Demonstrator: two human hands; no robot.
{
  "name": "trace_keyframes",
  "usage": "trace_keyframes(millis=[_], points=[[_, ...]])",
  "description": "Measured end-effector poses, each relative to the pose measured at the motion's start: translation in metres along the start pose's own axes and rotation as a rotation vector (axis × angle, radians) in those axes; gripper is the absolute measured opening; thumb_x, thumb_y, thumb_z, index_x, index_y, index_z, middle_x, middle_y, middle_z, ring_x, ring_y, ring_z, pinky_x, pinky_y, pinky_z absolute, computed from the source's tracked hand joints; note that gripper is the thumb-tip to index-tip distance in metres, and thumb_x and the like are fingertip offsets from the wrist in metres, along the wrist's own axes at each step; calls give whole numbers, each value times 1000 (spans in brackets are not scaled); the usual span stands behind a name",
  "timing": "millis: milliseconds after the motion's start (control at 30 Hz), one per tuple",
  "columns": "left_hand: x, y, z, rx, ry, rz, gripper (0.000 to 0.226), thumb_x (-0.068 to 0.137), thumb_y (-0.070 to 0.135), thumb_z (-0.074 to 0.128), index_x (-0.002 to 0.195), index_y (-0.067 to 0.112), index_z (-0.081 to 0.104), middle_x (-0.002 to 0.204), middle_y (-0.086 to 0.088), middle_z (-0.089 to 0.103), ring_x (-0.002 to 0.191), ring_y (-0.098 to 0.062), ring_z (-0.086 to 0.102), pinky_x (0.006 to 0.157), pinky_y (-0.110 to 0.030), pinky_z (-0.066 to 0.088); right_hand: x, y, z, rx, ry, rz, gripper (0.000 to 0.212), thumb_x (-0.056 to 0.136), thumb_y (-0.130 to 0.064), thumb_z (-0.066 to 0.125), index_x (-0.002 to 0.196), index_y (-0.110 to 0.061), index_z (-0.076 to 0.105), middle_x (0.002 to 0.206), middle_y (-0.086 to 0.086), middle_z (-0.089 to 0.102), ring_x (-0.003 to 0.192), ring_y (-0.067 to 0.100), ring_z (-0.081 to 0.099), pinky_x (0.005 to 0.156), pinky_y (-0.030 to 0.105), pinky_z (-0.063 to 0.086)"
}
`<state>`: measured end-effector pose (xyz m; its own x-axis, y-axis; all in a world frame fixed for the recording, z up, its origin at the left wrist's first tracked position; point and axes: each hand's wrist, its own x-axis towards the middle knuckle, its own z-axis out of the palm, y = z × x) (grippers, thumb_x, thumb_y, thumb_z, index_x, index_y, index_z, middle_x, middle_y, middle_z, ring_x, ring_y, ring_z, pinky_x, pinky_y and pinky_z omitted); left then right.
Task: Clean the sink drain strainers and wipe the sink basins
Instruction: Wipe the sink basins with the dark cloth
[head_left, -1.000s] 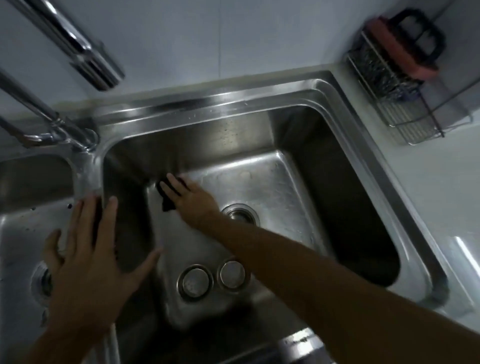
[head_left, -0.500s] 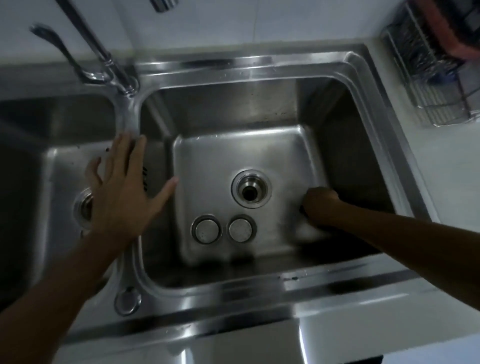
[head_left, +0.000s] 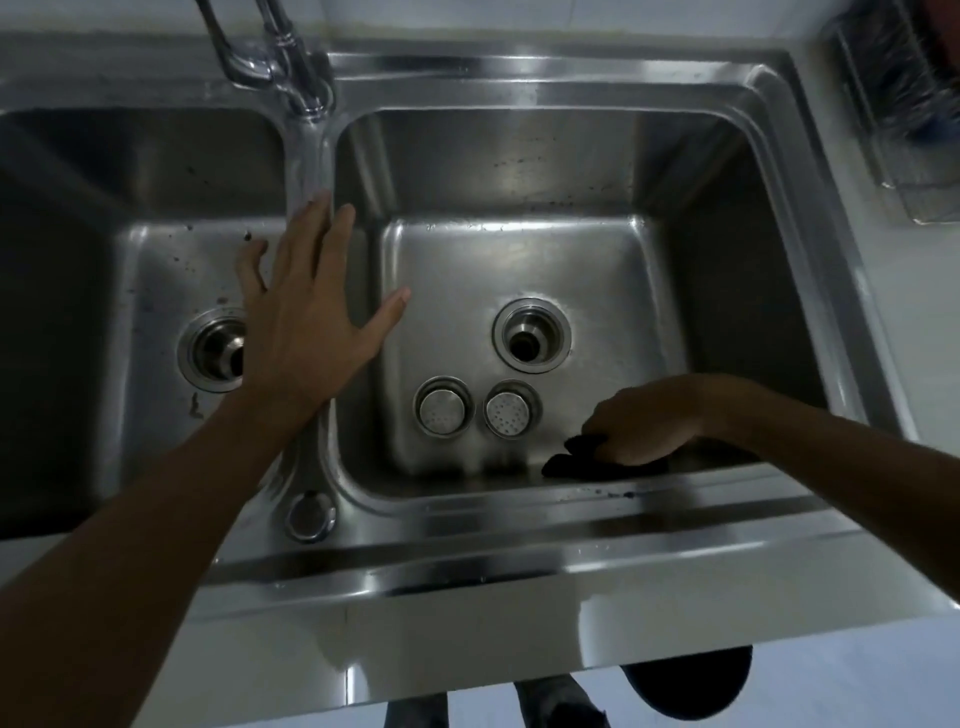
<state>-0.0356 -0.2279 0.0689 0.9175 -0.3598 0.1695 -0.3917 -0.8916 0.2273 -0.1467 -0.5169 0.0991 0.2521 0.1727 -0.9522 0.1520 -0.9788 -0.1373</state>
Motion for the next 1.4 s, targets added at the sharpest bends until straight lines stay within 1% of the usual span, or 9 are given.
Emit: trace_keyframes(millis=[233,367,467,600,767,933,1100,1267,1400], points=[[1,-5,3,-34,3,19,91,95,75,41,160,13,27,171,-13,22,156,-30,27,123,-60,19,-55,46,26,622,140,-368,43,94,-32,71,133,-45,60,126,-19,69,118,3,65,103,30,53],[2,-6,7,-60,15,12,90,95,75,42,159,13,28,171,-11,22,156,-28,26,123,-59,18,-73,57,62,565,328,-350,70,88,-28,75,139,-65,42,135,-32,60,120,-5,62,101,26,54],[2,-6,8,-86,16,5,89,95,74,43,158,14,29,171,-10,22,156,-28,26,122,-59,19,-64,22,63,363,518,-463,68,95,-29,67,150,-54,35,143,-40,44,121,-2,63,102,23,53],[2,-2,3,-76,-4,11,85,96,72,42,158,14,34,170,-14,25,156,-28,26,121,-52,21,-14,-79,37,217,668,-661,62,104,-36,53,160,-33,25,164,-11,32,139,15,50,113,31,42],[3,-4,5,-52,-41,34,86,97,75,36,159,16,34,172,-14,20,160,-28,18,122,-52,20,10,-156,32,41,834,-544,63,110,-33,34,163,-24,2,171,7,7,131,29,54,103,40,49],[2,-3,4,-85,-98,-8,88,97,75,32,163,17,26,175,-12,11,162,-28,7,125,-55,14,-12,-109,62,-163,1021,-484,72,86,-8,52,156,-21,39,163,9,35,148,24,40,116,27,30],[-1,-8,-3,-209,-202,-50,76,106,61,31,167,22,8,176,-5,-10,162,-23,-11,126,-51,2,13,-145,29,-357,1047,-696,53,105,-10,30,157,-19,36,167,9,25,155,29,20,121,40,34],[-12,-50,-18,-289,-121,-169,66,109,56,23,166,26,9,176,-1,-2,162,-17,-1,129,-56,12,45,-177,-21,-296,1163,-587,56,105,-7,13,156,-9,35,165,15,26,156,33,15,125,45,23],[-32,-99,-41,2,-136,-136,71,107,61,22,166,23,13,176,-7,1,163,-24,1,127,-55,8,65,-171,-88,-150,1241,-456,63,93,-7,30,155,-3,35,163,22,28,153,41,19,124,52,25]])
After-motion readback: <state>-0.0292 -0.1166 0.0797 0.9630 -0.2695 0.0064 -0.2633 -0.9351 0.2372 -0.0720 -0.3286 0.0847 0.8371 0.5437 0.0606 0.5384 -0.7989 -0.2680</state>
